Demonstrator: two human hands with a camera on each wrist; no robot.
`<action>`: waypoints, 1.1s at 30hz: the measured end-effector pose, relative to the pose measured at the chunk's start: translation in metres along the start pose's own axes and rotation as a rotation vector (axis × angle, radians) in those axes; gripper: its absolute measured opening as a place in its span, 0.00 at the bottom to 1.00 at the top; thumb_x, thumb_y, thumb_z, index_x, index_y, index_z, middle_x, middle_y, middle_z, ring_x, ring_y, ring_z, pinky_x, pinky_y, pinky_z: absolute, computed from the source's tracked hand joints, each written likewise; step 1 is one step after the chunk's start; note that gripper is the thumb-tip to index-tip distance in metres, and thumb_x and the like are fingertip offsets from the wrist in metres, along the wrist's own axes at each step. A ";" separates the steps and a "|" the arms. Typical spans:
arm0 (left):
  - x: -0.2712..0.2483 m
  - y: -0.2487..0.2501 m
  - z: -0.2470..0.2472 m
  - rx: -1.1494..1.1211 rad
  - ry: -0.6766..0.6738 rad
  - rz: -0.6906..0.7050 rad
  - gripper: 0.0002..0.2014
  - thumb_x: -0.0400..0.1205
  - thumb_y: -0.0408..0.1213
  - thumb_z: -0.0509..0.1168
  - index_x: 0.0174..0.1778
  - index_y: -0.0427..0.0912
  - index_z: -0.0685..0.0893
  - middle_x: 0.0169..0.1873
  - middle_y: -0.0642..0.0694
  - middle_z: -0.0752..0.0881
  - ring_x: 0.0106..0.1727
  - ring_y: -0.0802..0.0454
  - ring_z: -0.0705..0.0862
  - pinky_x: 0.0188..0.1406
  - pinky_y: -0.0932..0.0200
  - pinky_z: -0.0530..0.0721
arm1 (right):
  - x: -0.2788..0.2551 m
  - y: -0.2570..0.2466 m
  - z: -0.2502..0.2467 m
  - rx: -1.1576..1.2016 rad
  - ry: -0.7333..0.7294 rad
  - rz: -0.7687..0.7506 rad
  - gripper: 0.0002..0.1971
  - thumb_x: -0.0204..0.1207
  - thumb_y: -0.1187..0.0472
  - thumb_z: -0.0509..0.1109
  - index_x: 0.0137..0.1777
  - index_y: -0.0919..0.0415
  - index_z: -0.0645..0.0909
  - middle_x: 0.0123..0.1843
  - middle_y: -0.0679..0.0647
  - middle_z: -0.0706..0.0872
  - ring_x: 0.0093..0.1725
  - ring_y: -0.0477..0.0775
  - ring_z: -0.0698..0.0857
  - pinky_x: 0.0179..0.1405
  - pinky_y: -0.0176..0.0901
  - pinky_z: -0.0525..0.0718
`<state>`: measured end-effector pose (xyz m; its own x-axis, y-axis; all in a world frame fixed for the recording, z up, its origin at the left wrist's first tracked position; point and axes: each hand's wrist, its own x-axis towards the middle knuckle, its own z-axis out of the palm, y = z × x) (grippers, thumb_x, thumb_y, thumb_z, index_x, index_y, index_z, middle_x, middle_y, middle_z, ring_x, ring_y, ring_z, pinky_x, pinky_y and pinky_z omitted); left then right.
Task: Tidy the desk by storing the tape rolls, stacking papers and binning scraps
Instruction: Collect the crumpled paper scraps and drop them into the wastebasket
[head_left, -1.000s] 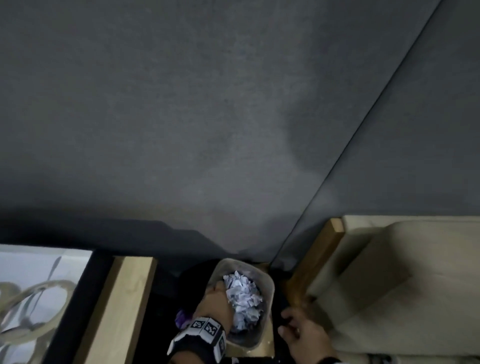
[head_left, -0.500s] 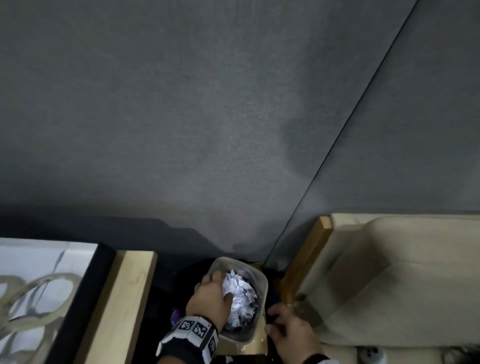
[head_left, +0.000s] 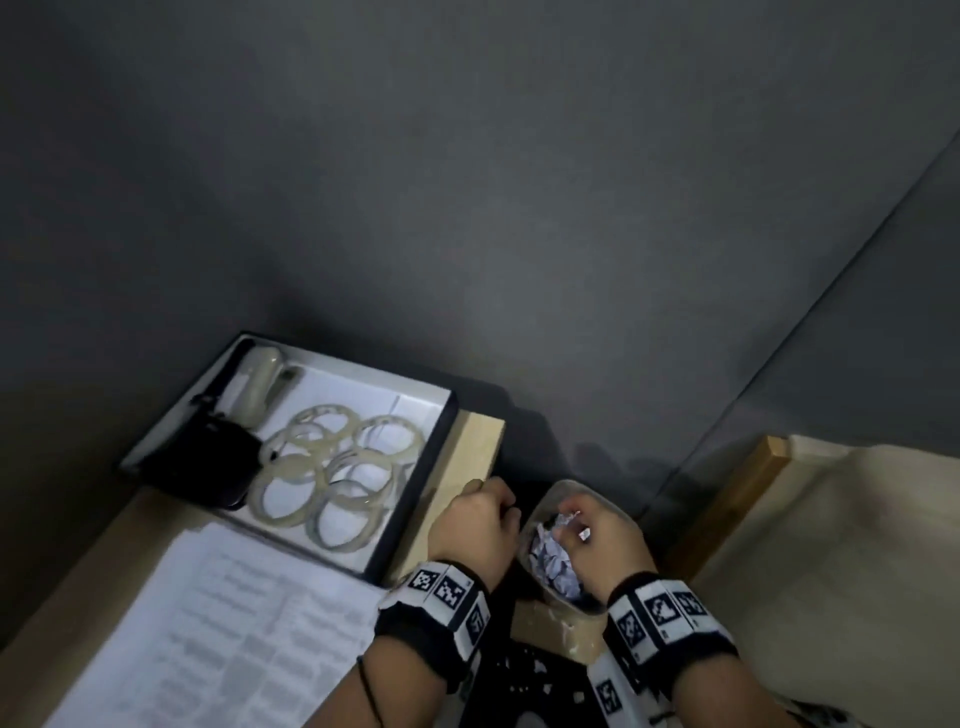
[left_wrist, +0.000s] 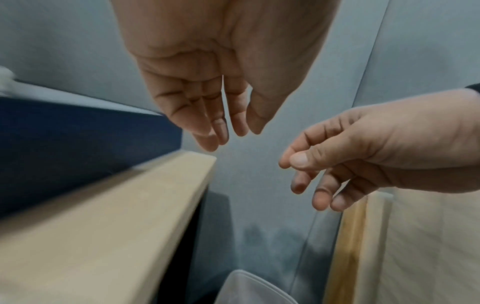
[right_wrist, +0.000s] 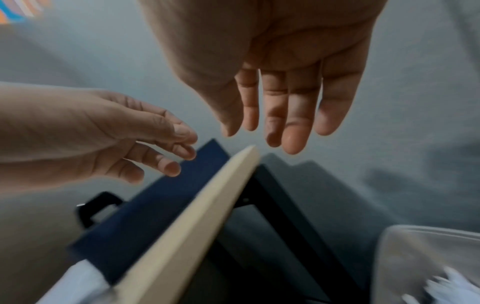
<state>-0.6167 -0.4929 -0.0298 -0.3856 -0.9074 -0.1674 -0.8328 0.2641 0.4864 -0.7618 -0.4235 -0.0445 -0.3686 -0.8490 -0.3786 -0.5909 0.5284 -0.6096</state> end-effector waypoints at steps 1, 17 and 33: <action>-0.007 -0.003 -0.010 0.005 0.026 0.000 0.10 0.80 0.45 0.62 0.55 0.50 0.81 0.54 0.48 0.82 0.54 0.45 0.84 0.48 0.56 0.79 | -0.004 -0.011 0.001 -0.018 0.012 -0.026 0.09 0.77 0.53 0.67 0.57 0.46 0.79 0.47 0.45 0.86 0.51 0.50 0.85 0.51 0.38 0.79; -0.228 -0.157 -0.142 -0.008 0.351 -0.403 0.10 0.82 0.47 0.57 0.54 0.51 0.81 0.52 0.52 0.82 0.50 0.50 0.83 0.45 0.56 0.81 | -0.132 -0.196 0.125 -0.073 -0.237 -0.489 0.05 0.77 0.53 0.70 0.50 0.47 0.78 0.42 0.44 0.83 0.40 0.50 0.84 0.47 0.47 0.85; -0.485 -0.289 -0.104 -0.092 0.371 -1.025 0.18 0.78 0.49 0.64 0.63 0.51 0.76 0.62 0.48 0.78 0.63 0.47 0.77 0.53 0.54 0.79 | -0.293 -0.221 0.321 -0.558 -0.770 -0.765 0.23 0.66 0.59 0.77 0.58 0.46 0.72 0.60 0.51 0.77 0.53 0.56 0.83 0.53 0.53 0.87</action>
<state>-0.1473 -0.1629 0.0000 0.6304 -0.7286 -0.2679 -0.6512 -0.6842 0.3284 -0.2929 -0.2917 -0.0228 0.6188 -0.6199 -0.4825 -0.7662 -0.3407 -0.5449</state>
